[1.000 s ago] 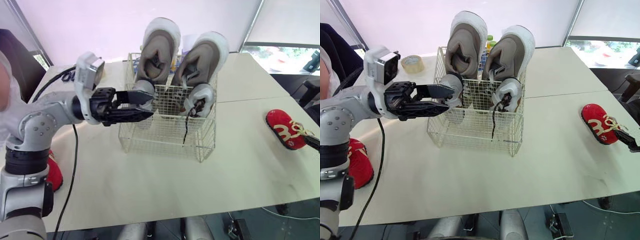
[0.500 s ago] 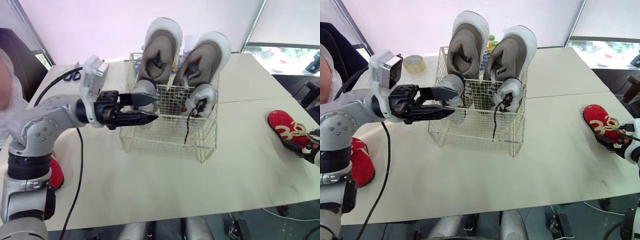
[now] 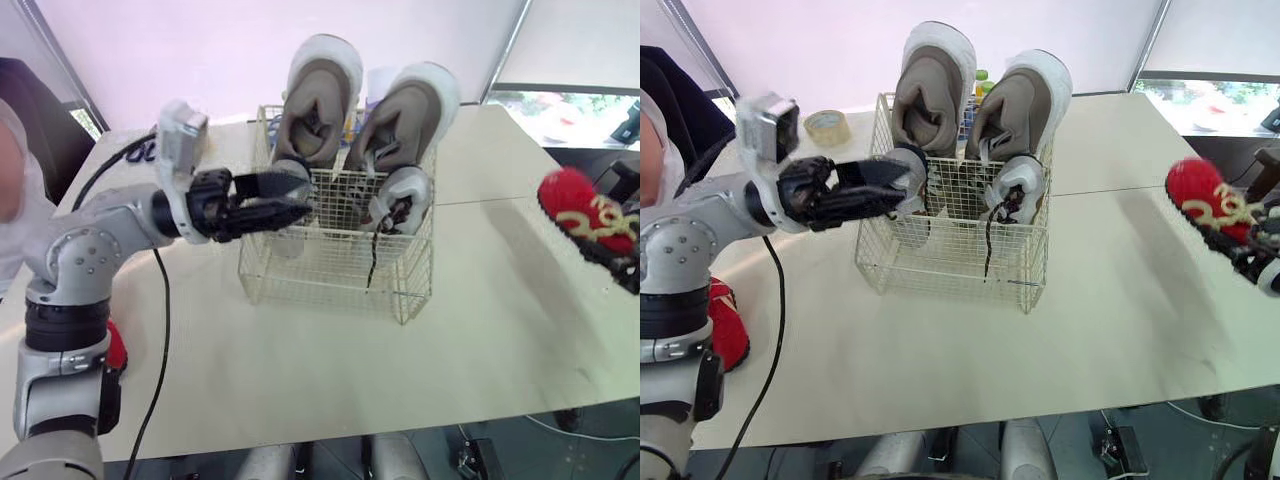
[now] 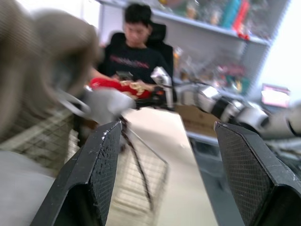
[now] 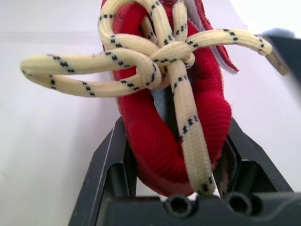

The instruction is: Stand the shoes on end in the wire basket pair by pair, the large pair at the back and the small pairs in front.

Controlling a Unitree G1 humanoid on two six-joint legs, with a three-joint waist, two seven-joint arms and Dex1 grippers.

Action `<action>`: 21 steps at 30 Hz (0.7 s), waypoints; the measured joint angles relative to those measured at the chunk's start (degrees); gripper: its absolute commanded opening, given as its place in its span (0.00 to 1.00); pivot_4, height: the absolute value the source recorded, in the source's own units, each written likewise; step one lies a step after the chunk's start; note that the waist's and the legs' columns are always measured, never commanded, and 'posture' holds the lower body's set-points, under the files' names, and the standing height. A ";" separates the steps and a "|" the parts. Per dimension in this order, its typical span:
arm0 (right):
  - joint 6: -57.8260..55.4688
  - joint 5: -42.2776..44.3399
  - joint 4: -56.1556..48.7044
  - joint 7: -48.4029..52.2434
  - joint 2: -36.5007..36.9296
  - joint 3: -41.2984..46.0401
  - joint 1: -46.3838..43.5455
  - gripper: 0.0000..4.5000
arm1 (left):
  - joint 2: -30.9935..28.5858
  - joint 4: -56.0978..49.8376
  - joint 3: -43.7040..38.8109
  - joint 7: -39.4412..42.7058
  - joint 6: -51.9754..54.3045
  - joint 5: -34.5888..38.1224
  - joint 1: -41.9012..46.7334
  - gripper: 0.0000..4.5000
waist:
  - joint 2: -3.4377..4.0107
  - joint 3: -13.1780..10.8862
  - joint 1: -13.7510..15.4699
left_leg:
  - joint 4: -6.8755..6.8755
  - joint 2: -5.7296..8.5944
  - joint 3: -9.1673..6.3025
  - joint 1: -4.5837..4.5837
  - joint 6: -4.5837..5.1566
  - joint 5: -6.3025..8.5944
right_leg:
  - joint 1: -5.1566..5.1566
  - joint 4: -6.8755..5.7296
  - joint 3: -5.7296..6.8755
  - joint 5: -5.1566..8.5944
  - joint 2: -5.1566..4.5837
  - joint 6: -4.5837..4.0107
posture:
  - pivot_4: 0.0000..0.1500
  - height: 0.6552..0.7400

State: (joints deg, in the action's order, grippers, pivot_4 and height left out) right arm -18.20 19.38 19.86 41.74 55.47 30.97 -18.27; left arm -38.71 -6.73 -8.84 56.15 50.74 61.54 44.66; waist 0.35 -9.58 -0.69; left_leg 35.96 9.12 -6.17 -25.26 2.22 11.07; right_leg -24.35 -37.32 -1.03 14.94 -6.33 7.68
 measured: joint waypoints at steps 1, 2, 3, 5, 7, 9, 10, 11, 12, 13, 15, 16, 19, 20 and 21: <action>-0.01 0.37 -5.05 -0.63 0.22 0.65 -0.21 0.37 | 0.48 1.26 -0.42 -0.61 0.11 0.05 1.18 0.72 | 0.00 0.00 0.03 | 0.00 0.00 0.00 0.00 -0.01 0.00 | -0.01 -0.01 0.00 0.00 0.00 0.00 | 1.00 1.00; 0.06 1.07 -9.84 -0.88 0.72 0.97 -0.93 0.37 | 0.66 2.30 -0.85 -1.15 0.24 0.13 2.14 0.72 | 0.00 0.00 0.02 | 0.00 -0.01 -0.01 0.00 -0.01 0.00 | -0.02 -0.02 0.00 0.00 0.00 0.00 | 1.00 1.00; 0.11 1.39 -13.71 -0.99 1.34 1.01 -1.98 0.37 | 0.65 3.54 -1.11 -1.40 0.43 0.15 3.14 0.72 | 0.01 -0.01 0.03 | 0.00 -0.01 -0.01 0.00 -0.02 -0.01 | -0.03 -0.02 0.00 0.00 0.01 0.00 | 1.00 1.00; 0.63 2.27 -21.58 -0.75 3.11 0.86 -4.38 0.37 | 0.63 5.79 -1.18 -1.61 0.78 -0.13 5.11 0.72 | 0.02 -0.01 0.13 | 0.00 0.00 -0.02 -0.01 -0.02 -0.01 | -0.04 -0.02 0.02 0.00 0.01 0.00 | 1.00 1.00; 1.17 3.59 -29.28 -0.03 5.15 0.07 -7.18 0.37 | 0.65 8.17 -1.16 -1.51 1.33 -0.90 7.07 0.72 | -0.02 -0.02 0.15 | -0.01 0.00 -0.05 -0.02 -0.02 -0.01 | -0.03 -0.01 0.05 0.00 0.00 0.01 | 1.00 1.00; 1.06 5.71 -36.06 0.82 6.55 -1.22 -9.30 0.37 | 0.70 11.46 -1.13 -1.33 1.56 -1.64 9.46 0.72 | -0.12 -0.06 0.28 | 0.00 0.00 -0.10 -0.02 -0.02 0.00 | -0.01 0.03 0.09 0.00 0.00 0.00 | 1.00 1.00; 1.07 6.10 -38.37 1.33 6.93 -1.86 -9.55 0.37 | 0.80 12.75 -1.13 -1.20 1.66 -1.89 10.39 0.72 | -0.16 -0.06 0.36 | 0.03 0.00 -0.13 -0.02 -0.01 0.01 | 0.00 0.09 0.13 0.00 0.00 0.00 | 1.00 1.00; 1.08 6.32 -40.21 2.08 7.81 -3.62 -10.47 0.37 | 1.29 15.46 -1.19 -1.31 2.35 -2.13 12.23 0.72 | -0.16 -0.07 0.49 | 0.13 0.02 -0.13 -0.02 0.02 0.02 | -0.05 0.09 0.13 0.00 -0.01 0.00 | 1.00 1.00; 1.11 6.37 -41.33 2.63 8.50 -5.32 -11.43 0.37 | 1.73 17.46 -1.18 -1.46 2.80 -2.24 14.01 0.72 | -0.16 -0.09 0.61 | 0.14 0.04 -0.12 -0.04 0.02 0.02 | -0.10 0.14 0.13 0.00 -0.01 0.00 | 1.00 1.00; 1.38 6.34 -42.85 3.31 9.07 -7.18 -12.78 0.37 | 2.03 19.34 -1.21 -1.37 3.47 -2.25 16.15 0.72 | -0.19 -0.10 0.69 | 0.18 0.04 -0.11 -0.05 0.03 0.03 | -0.08 0.16 0.13 0.00 -0.02 0.00 | 1.00 1.00; 3.03 5.88 -44.66 4.40 9.55 -9.82 -15.03 0.37 | 2.37 21.76 -1.21 -0.89 3.98 -2.44 18.96 0.72 | -0.19 -0.10 0.88 | 0.16 0.04 -0.08 -0.04 0.04 0.04 | -0.08 0.18 0.12 0.00 -0.04 0.01 | 1.00 1.00; 4.53 5.32 -45.42 5.23 9.77 -11.45 -16.09 0.37 | 2.62 23.22 -1.19 -0.09 4.00 -2.97 20.22 0.72 | -0.19 -0.10 0.97 | 0.13 0.04 -0.09 -0.04 0.04 0.04 | -0.09 0.17 0.12 0.00 -0.04 0.01 | 1.00 1.00; 6.99 3.84 -46.26 6.68 9.77 -14.69 -17.27 0.37 | 2.88 25.04 -1.09 1.54 4.24 -3.81 21.47 0.72 | -0.19 -0.10 1.08 | 0.06 0.03 -0.09 -0.05 0.02 0.02 | -0.09 0.12 0.12 -0.01 -0.03 0.02 | 1.00 1.00; 8.17 2.89 -46.14 7.17 9.74 -16.03 -17.82 0.37 | 2.89 25.09 -0.96 2.71 4.94 -3.94 21.48 0.72 | -0.19 -0.11 1.07 | 0.05 0.03 -0.09 -0.05 -0.03 -0.01 | -0.09 0.11 0.12 -0.01 -0.03 0.02 | 1.00 1.00; 9.16 2.02 -46.03 7.39 9.71 -16.94 -18.07 0.37 | 2.98 25.08 -0.69 3.57 5.37 -4.07 21.48 0.72 | -0.19 -0.10 1.06 | 0.04 0.03 -0.09 -0.06 -0.09 -0.05 | -0.08 0.10 0.12 -0.01 -0.03 0.02 | 1.00 1.00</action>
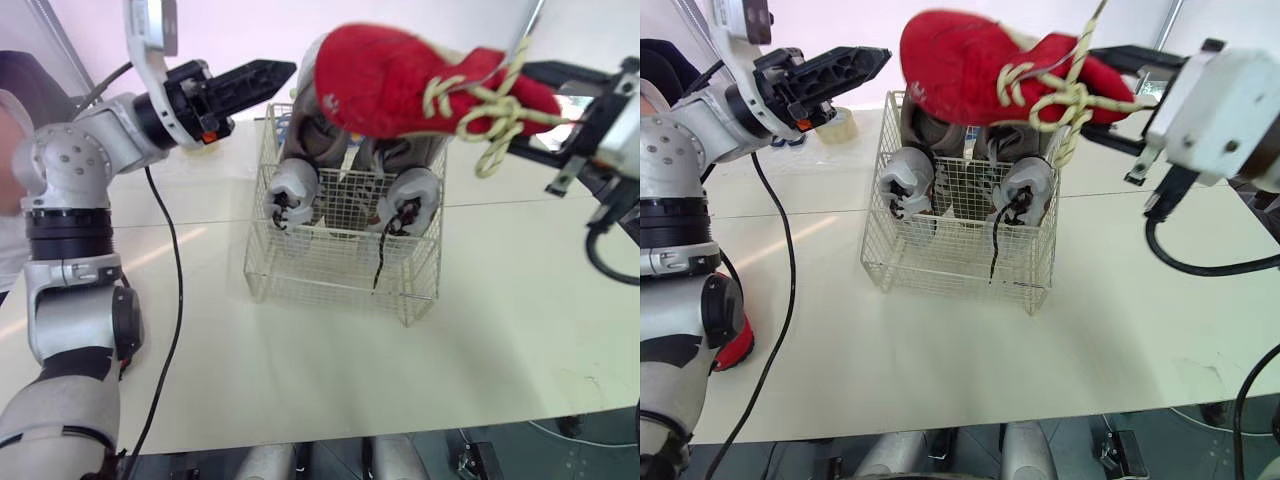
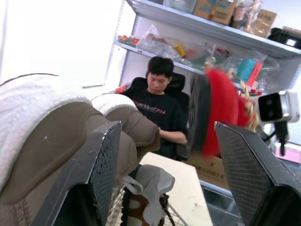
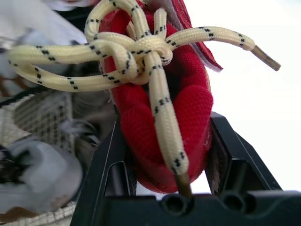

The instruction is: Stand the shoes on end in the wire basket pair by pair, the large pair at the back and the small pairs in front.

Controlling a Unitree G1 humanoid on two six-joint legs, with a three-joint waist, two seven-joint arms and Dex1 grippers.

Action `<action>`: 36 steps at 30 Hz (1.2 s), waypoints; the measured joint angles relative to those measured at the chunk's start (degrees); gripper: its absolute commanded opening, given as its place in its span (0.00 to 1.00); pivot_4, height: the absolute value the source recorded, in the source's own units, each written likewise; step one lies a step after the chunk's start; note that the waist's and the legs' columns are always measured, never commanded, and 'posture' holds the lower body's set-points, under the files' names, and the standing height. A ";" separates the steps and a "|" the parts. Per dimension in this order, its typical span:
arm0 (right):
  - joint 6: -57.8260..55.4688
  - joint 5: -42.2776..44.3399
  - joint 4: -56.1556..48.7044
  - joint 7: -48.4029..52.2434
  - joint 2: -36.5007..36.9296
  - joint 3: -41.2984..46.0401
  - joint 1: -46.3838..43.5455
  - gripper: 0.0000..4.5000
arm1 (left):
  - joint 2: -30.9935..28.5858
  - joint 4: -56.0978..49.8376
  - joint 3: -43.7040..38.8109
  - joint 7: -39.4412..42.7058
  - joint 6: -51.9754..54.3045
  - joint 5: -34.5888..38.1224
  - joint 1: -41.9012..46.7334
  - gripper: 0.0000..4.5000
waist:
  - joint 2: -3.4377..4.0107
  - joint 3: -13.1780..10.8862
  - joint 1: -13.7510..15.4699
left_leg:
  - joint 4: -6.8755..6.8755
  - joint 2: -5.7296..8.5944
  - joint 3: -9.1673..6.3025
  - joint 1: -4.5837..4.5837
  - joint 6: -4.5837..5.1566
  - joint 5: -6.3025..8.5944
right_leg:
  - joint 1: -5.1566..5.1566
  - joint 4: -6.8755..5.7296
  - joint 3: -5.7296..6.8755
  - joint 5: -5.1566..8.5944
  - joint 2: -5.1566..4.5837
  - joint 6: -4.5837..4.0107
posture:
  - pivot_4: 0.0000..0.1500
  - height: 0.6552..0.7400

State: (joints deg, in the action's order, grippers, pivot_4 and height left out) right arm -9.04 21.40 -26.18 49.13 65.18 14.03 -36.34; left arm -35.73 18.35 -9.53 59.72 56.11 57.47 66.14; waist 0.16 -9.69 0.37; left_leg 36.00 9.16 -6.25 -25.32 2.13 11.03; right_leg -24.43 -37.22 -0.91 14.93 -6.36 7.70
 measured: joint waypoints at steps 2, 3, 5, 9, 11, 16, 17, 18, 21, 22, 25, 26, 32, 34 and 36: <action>2.18 -1.59 0.64 0.78 -0.72 -1.93 -0.80 0.37 | -0.15 -0.42 1.39 2.25 0.71 -0.87 -0.02 0.72 | 0.00 0.00 -0.02 | 0.00 0.00 0.00 0.00 -0.16 -0.10 | 0.04 0.00 0.00 0.00 0.00 0.00 | 1.00 1.00; 2.68 -2.18 0.92 0.96 -1.12 -2.69 -0.96 0.37 | -0.13 -0.89 2.09 3.29 0.87 -1.36 -0.02 0.72 | 0.00 0.00 -0.02 | 0.00 0.00 0.00 -0.01 -0.19 -0.11 | 0.06 0.00 -0.01 0.00 0.00 0.00 | 1.00 1.00; 3.36 -2.59 1.40 1.39 -1.70 -4.11 -1.87 0.37 | -0.16 -1.29 2.38 4.73 1.02 -2.01 -0.02 0.72 | 0.00 0.00 -0.02 | 0.00 0.00 0.00 -0.02 -0.18 -0.11 | 0.05 -0.02 -0.01 0.00 0.00 0.00 | 1.00 1.00; 3.89 -3.10 2.00 1.99 -2.79 -5.12 -3.64 0.37 | -0.07 -2.54 3.88 6.71 1.05 -3.43 -0.04 0.72 | 0.00 0.00 -0.01 | 0.00 0.00 0.00 -0.01 -0.19 -0.11 | 0.05 -0.03 -0.01 0.00 0.00 0.00 | 1.00 1.00; 4.00 -3.25 2.62 2.48 -3.45 -6.43 -4.90 0.37 | 0.31 -2.65 4.31 6.97 0.84 -4.54 -0.03 0.72 | 0.00 0.00 -0.01 | 0.01 0.00 0.00 -0.01 -0.18 -0.11 | 0.05 -0.04 -0.01 0.00 0.00 0.00 | 1.00 1.00; 3.74 -4.32 3.14 3.55 -4.04 -8.19 -6.80 0.37 | 1.06 -2.78 4.76 8.33 0.75 -6.21 -0.04 0.32 | 0.00 0.00 -0.01 | 0.00 0.00 -0.01 -0.02 -0.18 -0.12 | 0.02 -0.04 -0.01 0.00 0.01 0.00 | 1.00 1.00; 3.73 -4.35 3.20 3.86 -4.12 -8.26 -7.17 0.37 | 1.17 -2.74 4.75 8.40 0.69 -6.47 -0.04 0.23 | 0.00 0.00 -0.01 | 0.00 0.00 -0.01 -0.02 -0.18 -0.12 | 0.02 -0.04 -0.01 0.00 0.02 0.00 | 1.00 1.00; 3.73 -4.35 3.20 4.15 -4.22 -8.29 -7.39 0.37 | 1.21 -2.72 4.71 8.41 0.66 -6.85 -0.04 0.12 | 0.00 0.00 -0.01 | -0.01 0.00 -0.01 -0.02 -0.18 -0.11 | 0.03 -0.04 -0.01 0.00 0.02 0.00 | 1.00 1.00; 3.64 -4.46 3.44 4.76 -4.45 -8.31 -8.00 0.37 | 1.88 -2.30 4.17 8.28 0.63 -7.43 -0.05 0.05 | 0.00 0.00 0.00 | 0.00 0.00 -0.01 -0.02 -0.16 -0.10 | 0.03 -0.05 -0.01 0.00 0.02 0.00 | 1.00 1.00; 3.47 -4.49 3.55 4.98 -4.45 -8.31 -8.21 0.37 | 2.09 -2.20 4.06 8.26 0.62 -7.56 -0.06 0.05 | 0.00 0.00 0.00 | 0.00 0.00 0.00 -0.02 -0.15 -0.10 | 0.03 -0.05 -0.01 0.00 0.02 0.00 | 1.00 1.00; 1.08 -3.44 3.45 5.37 -4.53 -8.27 -8.44 0.63 | 2.41 -2.22 3.87 7.93 0.63 -8.02 -0.22 0.05 | 0.00 0.00 0.00 | 0.00 0.00 -0.01 -0.02 -0.17 -0.11 | 0.03 -0.05 -0.01 0.00 0.02 0.00 | 1.00 1.00; -0.57 -2.44 3.22 5.40 -4.52 -8.21 -8.43 0.74 | 2.65 -2.26 3.72 7.73 0.67 -8.03 -0.41 0.05 | 0.00 0.00 0.00 | 0.00 0.00 0.00 -0.02 -0.17 -0.11 | 0.03 -0.05 -0.01 0.00 0.01 0.00 | 1.00 1.00; -23.59 17.96 0.00 3.16 -3.92 2.36 -5.31 1.00 | 4.54 -3.97 1.03 4.87 2.27 -6.06 -2.60 0.05 | 0.00 -0.01 0.32 | 0.00 0.00 -0.05 -0.06 0.14 0.03 | 0.03 -0.05 -0.01 0.00 0.00 -0.01 | 1.00 1.00; -31.88 26.84 -0.02 2.31 -2.51 8.99 -2.84 1.00 | 4.98 -4.38 -1.33 2.92 3.31 -4.33 -3.44 0.05 | -0.01 0.00 0.39 | -0.01 -0.01 -0.08 -0.06 0.17 0.02 | 0.04 -0.04 0.01 0.00 0.00 -0.01 | 1.00 1.00; -39.51 36.79 0.23 0.30 -2.05 15.70 0.76 1.00 | 6.06 -4.53 -3.92 0.25 3.81 -2.54 -3.61 0.05 | -0.01 0.00 0.47 | -0.01 -0.01 -0.11 -0.06 0.19 0.05 | 0.10 -0.03 0.03 0.00 0.00 -0.01 | 1.00 1.00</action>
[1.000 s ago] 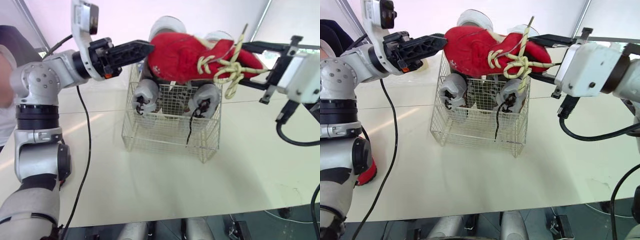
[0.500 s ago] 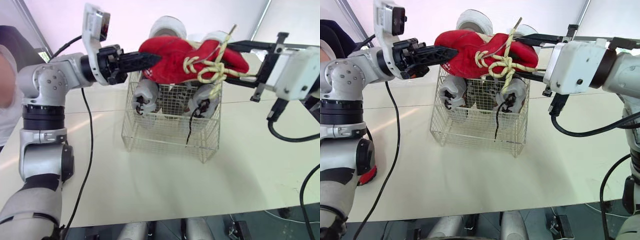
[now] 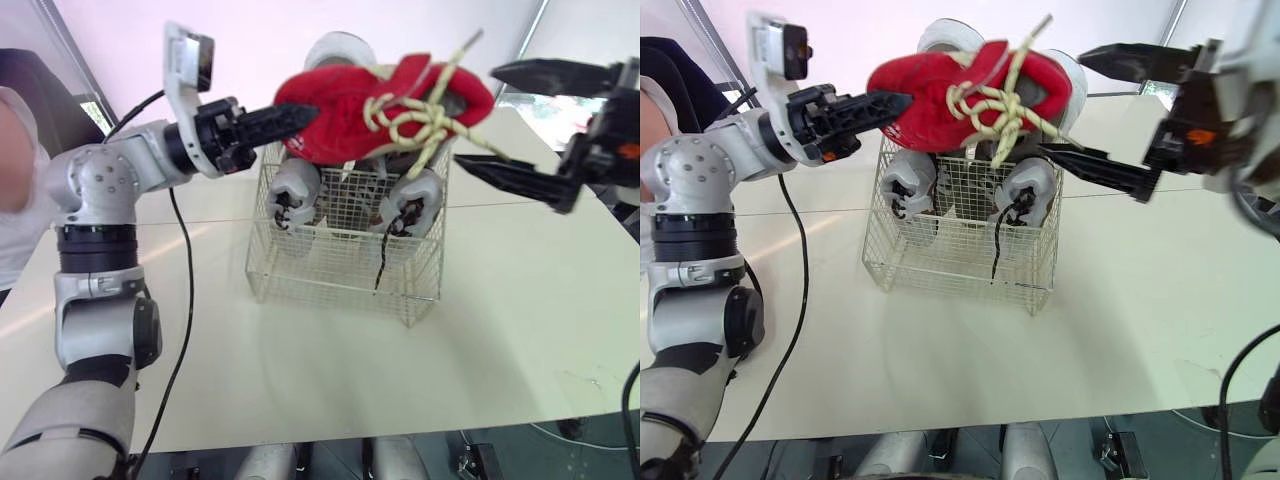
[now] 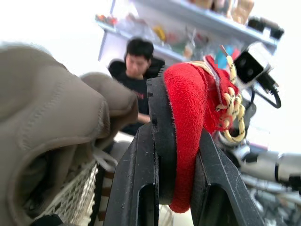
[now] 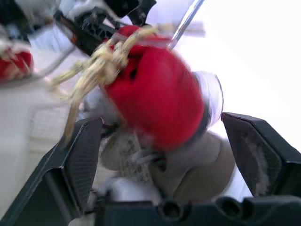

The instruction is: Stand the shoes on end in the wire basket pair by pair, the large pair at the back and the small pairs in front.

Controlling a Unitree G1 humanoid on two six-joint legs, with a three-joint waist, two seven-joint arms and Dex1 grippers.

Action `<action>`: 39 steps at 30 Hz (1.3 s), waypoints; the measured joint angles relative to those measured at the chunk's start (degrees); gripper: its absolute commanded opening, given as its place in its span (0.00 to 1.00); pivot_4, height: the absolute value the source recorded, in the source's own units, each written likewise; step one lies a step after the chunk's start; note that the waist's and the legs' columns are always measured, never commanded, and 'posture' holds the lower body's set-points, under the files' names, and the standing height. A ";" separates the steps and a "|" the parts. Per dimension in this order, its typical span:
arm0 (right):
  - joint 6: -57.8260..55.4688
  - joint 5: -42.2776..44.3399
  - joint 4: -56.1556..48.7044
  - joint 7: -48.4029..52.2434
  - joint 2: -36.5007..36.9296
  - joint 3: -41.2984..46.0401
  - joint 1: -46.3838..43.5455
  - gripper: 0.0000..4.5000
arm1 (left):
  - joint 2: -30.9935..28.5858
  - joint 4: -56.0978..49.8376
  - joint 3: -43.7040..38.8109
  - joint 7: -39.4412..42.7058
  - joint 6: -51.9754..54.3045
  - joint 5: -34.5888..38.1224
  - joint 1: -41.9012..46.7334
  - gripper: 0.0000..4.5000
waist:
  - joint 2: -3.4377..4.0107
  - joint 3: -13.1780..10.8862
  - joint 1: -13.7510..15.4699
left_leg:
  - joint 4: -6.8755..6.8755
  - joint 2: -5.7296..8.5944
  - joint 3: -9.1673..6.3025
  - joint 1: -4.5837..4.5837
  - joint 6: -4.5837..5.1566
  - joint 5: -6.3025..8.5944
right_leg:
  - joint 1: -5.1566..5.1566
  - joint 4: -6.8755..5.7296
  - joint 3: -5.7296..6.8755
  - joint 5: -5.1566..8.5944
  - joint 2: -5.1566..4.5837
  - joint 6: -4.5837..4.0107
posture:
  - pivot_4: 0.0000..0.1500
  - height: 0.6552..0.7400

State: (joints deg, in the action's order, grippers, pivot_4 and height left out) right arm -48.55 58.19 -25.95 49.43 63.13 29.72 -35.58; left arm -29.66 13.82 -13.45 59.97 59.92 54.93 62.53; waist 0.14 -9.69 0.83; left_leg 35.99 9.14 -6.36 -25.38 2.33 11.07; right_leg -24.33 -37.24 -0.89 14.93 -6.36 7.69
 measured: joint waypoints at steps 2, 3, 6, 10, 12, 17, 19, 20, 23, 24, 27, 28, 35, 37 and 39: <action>-6.08 9.59 0.48 -3.49 -0.35 5.21 3.93 1.00 | 0.94 -0.37 -2.54 -2.53 0.42 1.91 -0.15 0.05 | 0.00 0.00 -0.06 | 0.04 0.00 0.02 0.00 0.01 0.01 | 0.00 -0.01 0.00 0.00 -0.03 -0.01 | 1.00 1.00; -7.77 14.85 0.53 -6.90 -1.59 7.47 5.98 1.00 | 1.61 -1.03 -3.71 -3.82 0.59 2.87 -0.46 0.05 | -0.02 0.01 -0.08 | 0.03 0.00 0.02 0.01 0.01 0.02 | 0.03 -0.01 -0.01 0.00 -0.04 -0.01 | 1.00 1.00; -8.18 24.80 0.29 -17.63 -7.01 9.07 10.01 1.00 | 4.20 -3.06 -5.25 -6.57 0.52 4.87 -1.41 0.05 | -0.01 0.02 -0.27 | 0.09 0.00 0.08 0.02 0.06 -0.01 | 0.02 -0.04 -0.04 0.00 -0.07 -0.02 | 1.00 1.00; -4.55 29.24 -1.20 -28.07 -13.00 5.35 9.76 1.00 | 6.97 -4.19 -5.71 -9.62 -0.41 5.83 -1.59 0.05 | -0.02 0.02 -0.31 | 0.10 0.00 0.10 0.02 0.07 -0.03 | 0.02 -0.04 -0.04 0.00 -0.06 -0.01 | 1.00 1.00; -1.33 31.37 -1.65 -33.54 -17.70 1.67 6.97 1.00 | 8.78 -5.12 -5.69 -10.75 -0.92 5.99 -1.79 0.05 | -0.02 0.02 -0.41 | 0.11 0.00 0.10 0.02 0.06 -0.05 | 0.01 -0.05 -0.04 0.00 -0.06 -0.01 | 1.00 1.00; 4.58 31.97 -2.95 -41.47 -25.78 -6.95 0.73 1.00 | 12.74 -5.84 -5.55 -13.41 -3.02 7.02 -1.83 0.05 | -0.02 0.02 -0.25 | 0.09 0.01 0.09 0.01 -0.08 -0.17 | -0.02 -0.06 -0.04 -0.01 -0.03 0.00 | 1.00 1.00; 6.05 31.51 -2.73 -42.66 -27.23 -9.10 -1.44 1.00 | 12.94 -6.17 -5.45 -14.01 -3.20 7.02 -2.02 0.05 | -0.02 0.01 -0.20 | 0.10 0.01 0.09 0.01 -0.17 -0.22 | -0.01 -0.06 -0.04 -0.01 -0.01 0.00 | 1.00 1.00; 6.86 31.25 -2.23 -42.94 -28.36 -9.71 -2.85 1.00 | 13.03 -6.24 -5.44 -14.10 -3.45 7.02 -2.15 0.05 | -0.02 0.01 -0.23 | 0.10 0.01 0.09 0.01 -0.17 -0.22 | -0.01 -0.06 -0.04 -0.01 0.01 0.00 | 1.00 1.00; 8.88 29.58 0.18 -43.00 -30.16 -11.73 -7.01 1.00 | 13.94 -7.39 -4.99 -14.29 -4.40 7.00 -2.57 0.05 | -0.02 0.02 -0.20 | 0.11 0.01 0.09 0.02 -0.16 -0.22 | -0.01 -0.08 -0.04 -0.02 0.03 -0.01 | 1.00 1.00; 9.29 29.27 0.64 -42.97 -30.66 -11.94 -7.60 1.00 | 13.97 -7.65 -4.75 -14.38 -4.55 7.00 -2.73 0.05 | -0.02 0.02 -0.18 | 0.11 0.01 0.08 0.02 -0.16 -0.22 | -0.01 -0.08 -0.04 -0.02 0.04 -0.01 | 1.00 1.00; 10.17 28.74 2.19 -42.77 -31.64 -12.56 -8.48 1.00 | 14.19 -8.41 -4.04 -15.03 -5.19 6.99 -3.93 0.05 | -0.02 0.02 -0.24 | 0.10 0.01 0.08 0.02 -0.15 -0.22 | -0.02 -0.08 -0.04 -0.02 0.04 -0.01 | 1.00 1.00; 10.19 28.63 2.71 -42.56 -31.84 -12.61 -8.54 0.95 | 14.24 -8.44 -3.95 -15.23 -5.29 6.99 -4.20 0.05 | -0.02 0.02 -0.25 | 0.10 0.01 0.08 0.02 -0.14 -0.21 | -0.02 -0.09 -0.04 -0.02 0.05 -0.01 | 1.00 1.00; 10.37 28.54 4.48 -41.81 -32.36 -12.51 -9.48 0.29 | 13.92 -10.19 -3.95 -16.96 -5.95 7.03 -4.48 0.05 | -0.02 0.02 -0.26 | 0.07 0.00 0.08 0.02 0.01 -0.12 | -0.04 -0.10 -0.04 -0.02 0.06 -0.01 | 1.00 1.00; 10.34 28.48 5.05 -41.80 -32.38 -12.55 -9.49 0.16 | 13.93 -10.22 -3.86 -17.87 -5.84 7.12 -4.48 0.05 | -0.02 0.02 -0.26 | 0.08 0.00 0.07 0.02 0.01 -0.12 | -0.04 -0.11 -0.05 -0.03 0.07 -0.01 | 1.00 1.00; 10.10 28.18 5.48 -41.80 -32.34 -12.60 -9.85 0.16 | 13.90 -10.19 -4.04 -19.19 -5.16 8.07 -4.47 0.28 | -0.02 0.02 -0.26 | 0.08 0.00 0.07 0.02 0.02 -0.11 | -0.04 -0.12 -0.04 -0.03 0.07 -0.02 | 1.00 1.00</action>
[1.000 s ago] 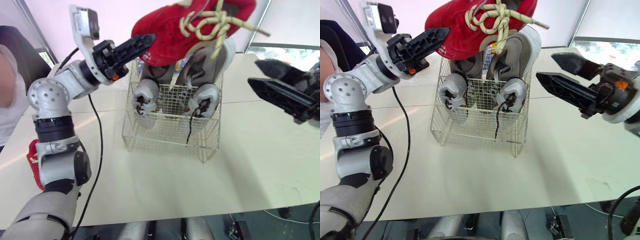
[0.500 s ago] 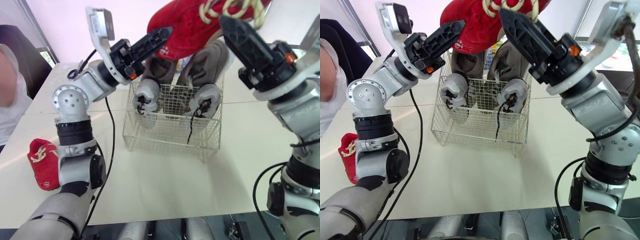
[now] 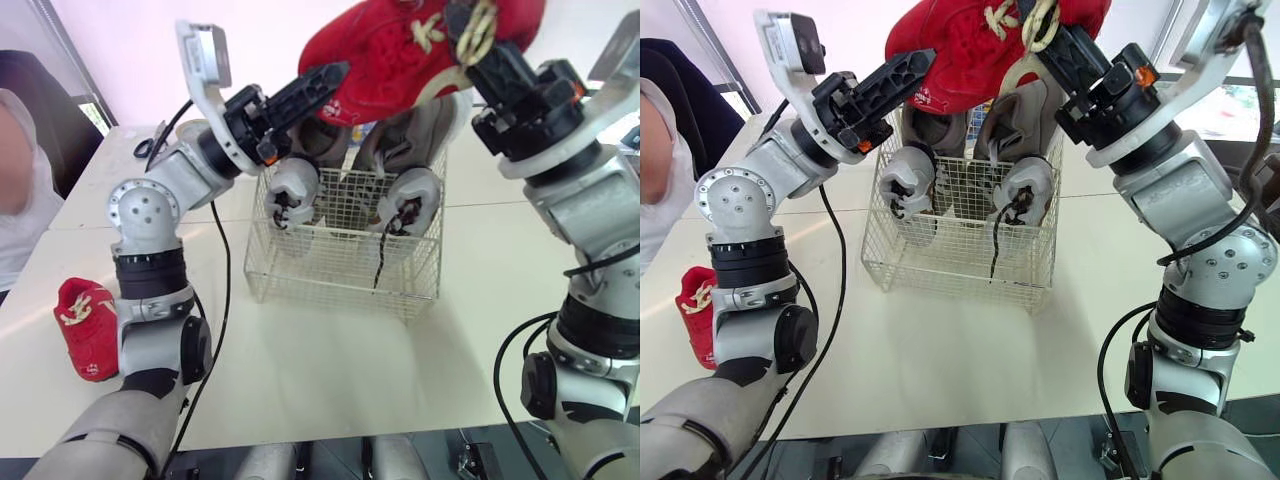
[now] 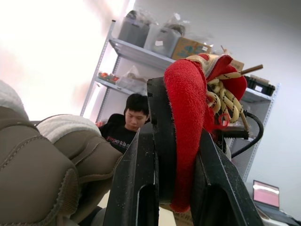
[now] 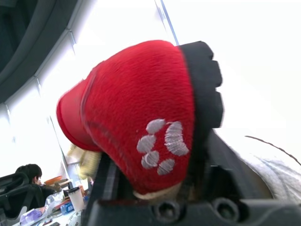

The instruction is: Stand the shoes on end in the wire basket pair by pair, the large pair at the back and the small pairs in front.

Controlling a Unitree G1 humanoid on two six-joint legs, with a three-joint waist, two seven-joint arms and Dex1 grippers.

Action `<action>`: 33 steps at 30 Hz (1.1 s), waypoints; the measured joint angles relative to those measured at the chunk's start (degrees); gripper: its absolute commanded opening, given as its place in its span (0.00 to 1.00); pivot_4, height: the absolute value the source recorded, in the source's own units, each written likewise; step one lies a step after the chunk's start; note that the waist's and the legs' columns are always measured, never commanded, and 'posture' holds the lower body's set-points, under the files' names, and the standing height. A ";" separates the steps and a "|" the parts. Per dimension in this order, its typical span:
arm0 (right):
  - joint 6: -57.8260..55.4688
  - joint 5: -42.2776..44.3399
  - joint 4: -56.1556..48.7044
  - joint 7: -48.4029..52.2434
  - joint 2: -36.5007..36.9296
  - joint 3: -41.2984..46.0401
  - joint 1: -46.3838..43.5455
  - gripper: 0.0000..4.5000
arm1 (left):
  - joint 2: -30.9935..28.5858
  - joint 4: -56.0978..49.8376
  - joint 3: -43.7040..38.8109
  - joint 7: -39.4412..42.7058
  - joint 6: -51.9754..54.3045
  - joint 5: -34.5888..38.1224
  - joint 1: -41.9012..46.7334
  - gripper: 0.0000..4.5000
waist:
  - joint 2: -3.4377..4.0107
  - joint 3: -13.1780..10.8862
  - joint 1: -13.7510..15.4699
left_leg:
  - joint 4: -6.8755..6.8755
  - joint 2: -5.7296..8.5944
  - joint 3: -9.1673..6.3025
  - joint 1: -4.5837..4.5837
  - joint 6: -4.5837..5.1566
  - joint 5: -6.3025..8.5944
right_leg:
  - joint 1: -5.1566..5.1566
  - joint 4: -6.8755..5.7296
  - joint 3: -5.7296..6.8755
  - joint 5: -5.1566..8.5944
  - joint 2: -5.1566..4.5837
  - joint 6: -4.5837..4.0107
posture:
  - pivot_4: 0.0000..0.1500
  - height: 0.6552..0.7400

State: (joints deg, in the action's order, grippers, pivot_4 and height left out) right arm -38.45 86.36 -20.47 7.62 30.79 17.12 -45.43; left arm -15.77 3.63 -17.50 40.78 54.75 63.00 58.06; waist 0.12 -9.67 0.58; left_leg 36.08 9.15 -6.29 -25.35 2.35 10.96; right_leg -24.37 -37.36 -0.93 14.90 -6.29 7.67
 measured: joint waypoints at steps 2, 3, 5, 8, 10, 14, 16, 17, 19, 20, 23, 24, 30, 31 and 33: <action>-0.42 -0.08 0.07 0.04 0.29 -0.38 -0.72 0.16 | -0.84 0.03 0.17 -0.88 1.15 0.26 0.00 0.47 | 0.00 0.00 -0.02 | -0.01 0.00 0.00 0.00 0.00 0.00 | -0.01 0.00 0.00 0.00 0.00 0.00 | 1.00 1.00; -0.80 -0.08 0.07 0.22 0.65 -0.52 -0.97 0.16 | -1.74 0.02 0.47 -0.79 1.80 0.31 0.00 0.59 | 0.00 0.00 -0.06 | -0.02 0.00 -0.01 0.00 -0.01 0.00 | -0.03 0.00 0.00 0.00 0.01 0.00 | 1.00 1.00; -1.88 -0.03 0.16 1.18 1.99 -0.75 -1.47 0.16 | -3.71 -0.05 1.03 0.00 3.36 0.74 -0.20 0.82 | 0.00 0.00 -0.14 | -0.06 0.00 0.00 0.00 -0.01 0.00 | -0.05 0.00 -0.01 0.00 0.01 0.00 | 1.00 1.00; -4.01 0.32 0.86 3.56 5.16 -0.89 -3.03 0.16 | -6.77 -0.52 1.72 2.43 5.14 1.38 -1.45 0.99 | 0.01 0.00 -0.25 | -0.07 -0.01 -0.01 0.00 0.00 0.00 | -0.05 0.00 -0.01 0.00 0.02 0.00 | 1.00 1.00; -6.02 0.49 1.79 6.21 8.49 -0.85 -3.74 0.16 | -9.45 -0.55 2.51 4.06 6.13 1.35 -1.72 0.99 | 0.01 0.00 -0.23 | -0.06 -0.01 0.00 0.00 0.00 0.01 | -0.03 0.01 -0.01 0.00 0.02 -0.01 | 1.00 1.00; -12.60 -2.71 4.29 19.09 22.30 -1.15 -4.02 0.16 | -18.88 -1.56 3.61 10.74 7.20 0.27 -3.17 0.99 | 0.03 -0.02 -0.10 | -0.13 -0.01 0.01 -0.02 0.05 0.06 | -0.05 0.15 0.00 0.02 0.01 -0.02 | 1.00 1.00; -14.65 -6.39 5.80 27.73 28.36 -1.39 -4.13 0.16 | -23.48 -1.45 3.90 14.71 7.13 -1.22 -3.43 0.99 | 0.02 -0.02 -0.10 | -0.18 -0.02 0.00 0.00 -0.01 0.13 | -0.06 0.24 0.01 0.02 0.01 -0.03 | 1.00 1.00; -15.09 -8.38 6.60 32.67 30.66 -2.51 -4.57 0.16 | -25.52 -1.46 4.78 17.00 6.97 -1.86 -3.43 0.99 | 0.03 -0.02 -0.12 | -0.17 -0.02 0.02 0.00 -0.03 0.16 | -0.06 0.24 0.01 0.02 -0.01 -0.03 | 1.00 1.00; -15.63 -11.89 7.33 40.24 33.40 -4.70 -4.81 0.16 | -27.70 -1.46 6.17 20.38 6.42 -3.66 -3.49 0.99 | 0.03 -0.03 -0.16 | -0.16 -0.03 0.03 0.00 -0.05 0.17 | -0.06 0.26 0.01 0.03 -0.03 -0.05 | 1.00 1.00; -15.20 -14.22 7.41 44.00 34.27 -6.06 -4.82 0.16 | -28.48 -1.46 7.07 21.80 5.94 -4.38 -3.53 0.99 | 0.03 -0.03 -0.17 | -0.14 -0.02 0.04 0.00 -0.06 0.18 | -0.07 0.27 0.01 0.05 -0.05 -0.09 | 1.00 1.00; -10.97 -23.43 7.23 55.03 37.29 -11.26 -2.72 0.16 | -29.80 -1.60 8.62 25.04 4.99 -6.25 -4.16 0.99 | 0.03 -0.03 -0.20 | -0.13 -0.02 0.05 0.00 -0.04 0.19 | -0.14 0.32 0.02 0.10 -0.06 -0.17 | 1.00 1.00; -9.24 -26.70 7.25 57.87 37.58 -13.00 -1.45 0.16 | -30.00 -1.64 9.13 25.65 4.44 -6.94 -4.50 0.99 | 0.03 -0.03 -0.19 | -0.12 -0.02 0.06 0.00 -0.04 0.19 | -0.15 0.32 0.01 0.07 -0.07 -0.13 | 1.00 1.00; 1.76 -42.82 7.33 63.04 34.24 -19.70 1.02 0.16 | -28.93 -3.66 9.87 25.66 2.23 -9.02 -6.63 0.99 | 0.05 -0.04 -0.24 | -0.19 -0.02 0.09 -0.05 -0.06 0.19 | -0.14 0.25 -0.02 0.02 -0.10 -0.02 | 1.00 1.00; 3.24 -44.47 7.34 63.41 33.71 -20.14 1.02 0.16 | -28.77 -4.38 9.89 25.48 2.22 -9.02 -7.09 0.99 | 0.04 -0.04 -0.25 | -0.21 -0.02 0.08 -0.05 -0.06 0.18 | -0.14 0.24 -0.02 0.01 -0.10 -0.02 | 1.00 1.00; 5.88 -47.53 7.28 64.53 32.99 -21.03 1.11 0.16 | -28.66 -6.31 9.95 25.27 2.19 -9.04 -8.54 0.99 | 0.04 -0.04 -0.31 | -0.23 -0.02 0.09 -0.05 -0.07 0.18 | -0.13 0.25 -0.03 0.01 -0.10 -0.02 | 1.00 1.00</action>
State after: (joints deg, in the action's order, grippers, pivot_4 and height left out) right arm -32.57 38.84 -13.19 72.15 63.78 -3.91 -44.32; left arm -44.43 -2.68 -7.55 66.06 56.95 53.96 49.52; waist 0.17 -9.72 0.27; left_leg 35.85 9.13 -6.20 -25.40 2.28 11.14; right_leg -24.50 -37.11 -0.96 14.91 -6.39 7.66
